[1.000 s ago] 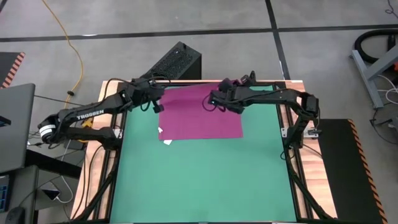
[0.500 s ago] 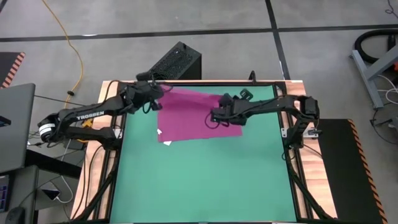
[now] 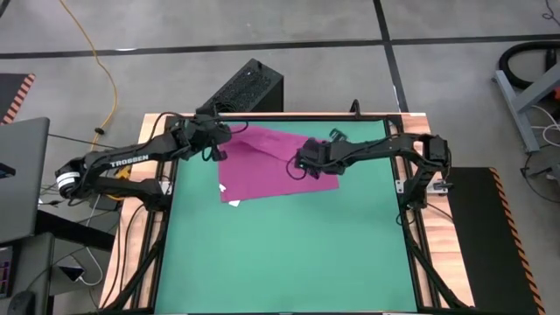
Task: Roll towel into tight, uniform cylinder
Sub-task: Fold the pink towel
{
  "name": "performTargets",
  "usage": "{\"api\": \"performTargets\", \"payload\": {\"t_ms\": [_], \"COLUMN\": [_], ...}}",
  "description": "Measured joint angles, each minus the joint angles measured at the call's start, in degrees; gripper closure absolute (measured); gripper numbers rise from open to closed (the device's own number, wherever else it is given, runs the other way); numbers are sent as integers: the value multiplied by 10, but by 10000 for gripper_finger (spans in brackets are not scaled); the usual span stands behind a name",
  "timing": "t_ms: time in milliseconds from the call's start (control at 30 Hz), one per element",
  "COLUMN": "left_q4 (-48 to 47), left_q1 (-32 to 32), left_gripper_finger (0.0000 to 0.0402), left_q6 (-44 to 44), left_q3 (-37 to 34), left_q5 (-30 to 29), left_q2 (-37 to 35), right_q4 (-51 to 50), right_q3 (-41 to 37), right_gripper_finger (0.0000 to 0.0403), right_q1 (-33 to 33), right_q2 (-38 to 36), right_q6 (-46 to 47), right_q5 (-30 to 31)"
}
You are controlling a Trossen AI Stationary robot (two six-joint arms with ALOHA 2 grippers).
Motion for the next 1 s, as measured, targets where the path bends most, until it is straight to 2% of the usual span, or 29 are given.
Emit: {"api": "performTargets", "payload": {"t_ms": [67, 133, 333, 433, 500, 767, 1000], "left_q4": [-4, -6, -19, -15, -16, -20, -21], "left_q1": [0, 0, 0, 0, 0, 0, 0], "left_gripper_finger": [402, 401, 401, 401, 401, 401, 401], "left_q6": [-9, -16, -11, -13, -22, -37, -37], "left_q3": [0, 0, 0, 0, 0, 0, 0], "left_q5": [0, 1, 0, 0, 0, 27, 30], "left_q2": [8, 16, 27, 27, 27, 26, 26], "right_q4": [68, 107, 126, 145, 172, 195, 225], "right_q3": [-17, -26, -29, -30, -31, -32, -29], "right_gripper_finger": [346, 321, 251, 237, 236, 243, 248], "right_q1": [-20, -50, -130, -156, -165, -170, -150], "right_q2": [1, 1, 1, 1, 9, 52, 109], "right_q6": [-56, -86, -129, -157, -170, -197, -207], "right_q5": [-101, -165, -243, -333, -370, -368, -303]}}
